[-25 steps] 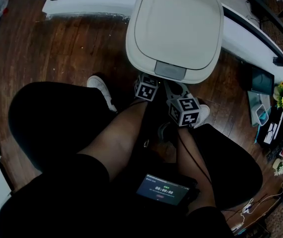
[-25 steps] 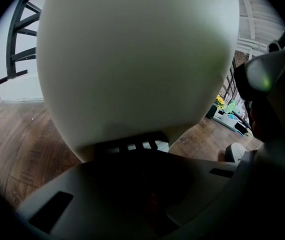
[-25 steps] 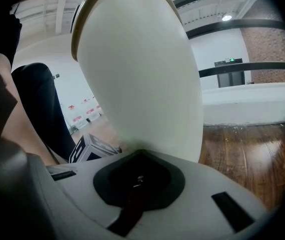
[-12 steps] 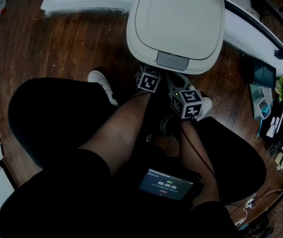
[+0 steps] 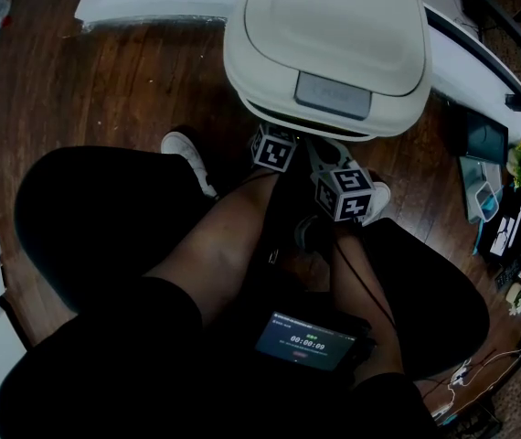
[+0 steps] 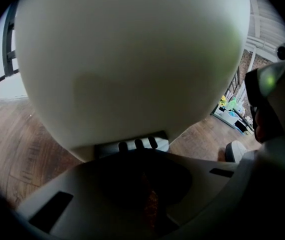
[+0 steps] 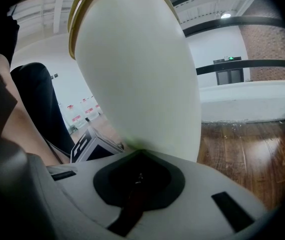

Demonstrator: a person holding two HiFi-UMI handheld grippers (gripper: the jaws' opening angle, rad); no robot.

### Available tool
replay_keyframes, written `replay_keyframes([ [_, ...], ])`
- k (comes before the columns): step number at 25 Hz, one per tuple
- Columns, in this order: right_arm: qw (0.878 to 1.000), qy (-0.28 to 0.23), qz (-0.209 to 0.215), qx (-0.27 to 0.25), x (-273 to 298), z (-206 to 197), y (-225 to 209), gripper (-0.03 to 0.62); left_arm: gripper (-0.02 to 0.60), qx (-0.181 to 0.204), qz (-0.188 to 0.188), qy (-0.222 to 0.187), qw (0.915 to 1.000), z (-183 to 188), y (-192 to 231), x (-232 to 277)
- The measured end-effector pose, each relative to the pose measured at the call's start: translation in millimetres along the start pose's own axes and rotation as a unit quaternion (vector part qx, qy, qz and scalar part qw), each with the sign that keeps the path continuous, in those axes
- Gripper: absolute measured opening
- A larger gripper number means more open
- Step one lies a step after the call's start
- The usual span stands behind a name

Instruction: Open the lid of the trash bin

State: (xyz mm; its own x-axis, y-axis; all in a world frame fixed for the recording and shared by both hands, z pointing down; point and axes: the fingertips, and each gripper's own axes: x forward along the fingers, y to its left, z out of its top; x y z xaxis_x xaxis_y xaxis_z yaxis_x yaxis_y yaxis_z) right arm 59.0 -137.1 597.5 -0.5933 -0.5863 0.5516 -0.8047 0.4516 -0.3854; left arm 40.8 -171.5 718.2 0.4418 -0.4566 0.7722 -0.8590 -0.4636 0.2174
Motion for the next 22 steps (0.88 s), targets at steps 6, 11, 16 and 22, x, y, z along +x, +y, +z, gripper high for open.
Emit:
replay_keyframes([
  [6, 1.000, 0.001, -0.003, 0.000, -1.3, -3.4, -4.6, 0.015, 0.034, 0.004, -0.001, 0.003, 1.0000, -0.7, -0.8, 2.8],
  [11, 1.000, 0.002, -0.002, 0.001, -0.7, -2.3, -3.8, 0.015, 0.034, 0.007, 0.003, 0.008, 0.9999, -0.6, 1.1, 3.0],
  [16, 1.000, 0.000, -0.002, 0.005, -0.8, -3.8, -6.1, 0.016, 0.034, 0.000, 0.004, 0.007, 1.0000, -1.2, 0.3, 5.7],
  [22, 1.000, 0.000, -0.005, 0.012, -2.4, -5.1, -9.3, 0.015, 0.034, 0.004, 0.008, 0.007, 0.9999, 1.8, 0.0, 6.1],
])
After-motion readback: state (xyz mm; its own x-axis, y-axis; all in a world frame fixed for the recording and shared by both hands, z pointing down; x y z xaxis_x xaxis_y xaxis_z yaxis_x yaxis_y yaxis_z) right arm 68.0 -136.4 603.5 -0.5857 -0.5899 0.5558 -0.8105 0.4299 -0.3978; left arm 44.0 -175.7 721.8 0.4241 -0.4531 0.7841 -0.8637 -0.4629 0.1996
